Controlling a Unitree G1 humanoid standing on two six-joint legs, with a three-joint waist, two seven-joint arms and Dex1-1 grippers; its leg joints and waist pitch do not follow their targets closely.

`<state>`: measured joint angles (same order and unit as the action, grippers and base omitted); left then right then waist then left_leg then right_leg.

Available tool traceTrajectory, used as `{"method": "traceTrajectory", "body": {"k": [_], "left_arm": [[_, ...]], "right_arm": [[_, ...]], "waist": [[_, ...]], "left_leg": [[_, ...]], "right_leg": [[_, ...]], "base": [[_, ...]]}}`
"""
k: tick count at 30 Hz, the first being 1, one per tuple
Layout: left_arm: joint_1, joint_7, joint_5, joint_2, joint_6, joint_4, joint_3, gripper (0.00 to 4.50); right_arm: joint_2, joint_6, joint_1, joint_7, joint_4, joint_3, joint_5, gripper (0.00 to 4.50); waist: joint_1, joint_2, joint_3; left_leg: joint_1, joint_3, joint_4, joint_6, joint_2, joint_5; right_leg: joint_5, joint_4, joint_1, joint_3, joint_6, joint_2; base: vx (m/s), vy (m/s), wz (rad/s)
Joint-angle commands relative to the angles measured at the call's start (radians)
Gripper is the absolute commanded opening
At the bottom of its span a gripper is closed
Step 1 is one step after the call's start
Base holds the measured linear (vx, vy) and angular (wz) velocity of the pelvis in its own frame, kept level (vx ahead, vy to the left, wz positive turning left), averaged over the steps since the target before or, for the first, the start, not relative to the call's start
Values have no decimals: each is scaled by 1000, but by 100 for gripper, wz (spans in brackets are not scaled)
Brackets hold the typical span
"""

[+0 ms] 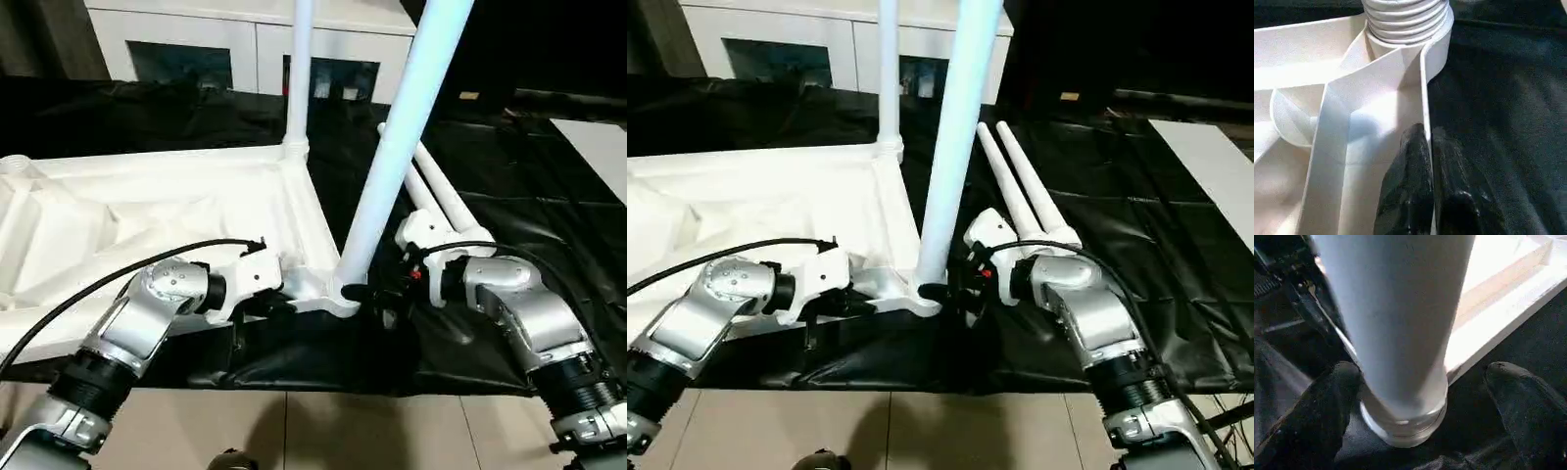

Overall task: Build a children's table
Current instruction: Rotate leg to tighten

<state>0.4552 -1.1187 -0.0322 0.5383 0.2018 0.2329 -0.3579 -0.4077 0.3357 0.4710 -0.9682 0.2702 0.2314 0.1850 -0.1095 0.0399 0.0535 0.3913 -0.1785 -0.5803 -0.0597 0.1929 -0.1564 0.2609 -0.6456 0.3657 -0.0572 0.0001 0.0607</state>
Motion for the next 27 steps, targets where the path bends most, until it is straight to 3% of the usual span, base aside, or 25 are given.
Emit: {"method": "traceTrajectory", "body": {"k": [1, 5, 6, 16, 17, 27], "left_arm": [[-2, -21, 8, 4, 2, -47, -12, 0], [1, -19, 1, 8, 0, -45, -11, 0], [2, -18, 1, 7, -1, -43, -11, 0], [-1, -9, -8, 9, -2, -38, -13, 0], [-3, -8, -9, 10, -1, -40, -13, 0], [-18, -14, -8, 23, 5, -47, -13, 0]], "right_arm": [[1, -22, 21, 2, 26, 3, -13, 420], [8, -36, 24, -10, 46, 11, -20, 407], [10, -43, 25, -12, 54, 14, -24, 378], [31, -77, 42, -22, 113, 25, -31, 318], [32, -80, 44, -24, 119, 25, -32, 285], [48, -78, 37, -25, 165, 34, -43, 251]], "waist": [[4, -7, -64], [3, -5, -67], [3, -5, -67], [9, -2, -66], [9, -2, -66], [15, 0, -67]], "left_leg": [[-30, 14, 59, 21, 48, -125], [-29, 13, 55, 38, 46, -96], [-28, 13, 55, 41, 46, -96], [-29, 14, 55, 36, 47, -115], [-29, 14, 55, 35, 47, -116], [-29, 14, 55, 35, 46, -121]], "right_leg": [[-114, 67, -33, 50, -237, 83], [-169, 62, -35, 50, -239, 80], [-171, 62, -36, 50, -239, 82], [-130, 62, -35, 48, -244, 82], [-128, 62, -34, 48, -244, 81], [-128, 63, -34, 49, -247, 82]], "base": [[0, 0, 0], [0, 0, 0], [0, 0, 0], [0, 0, 0], [0, 0, 0], [0, 0, 0]]}}
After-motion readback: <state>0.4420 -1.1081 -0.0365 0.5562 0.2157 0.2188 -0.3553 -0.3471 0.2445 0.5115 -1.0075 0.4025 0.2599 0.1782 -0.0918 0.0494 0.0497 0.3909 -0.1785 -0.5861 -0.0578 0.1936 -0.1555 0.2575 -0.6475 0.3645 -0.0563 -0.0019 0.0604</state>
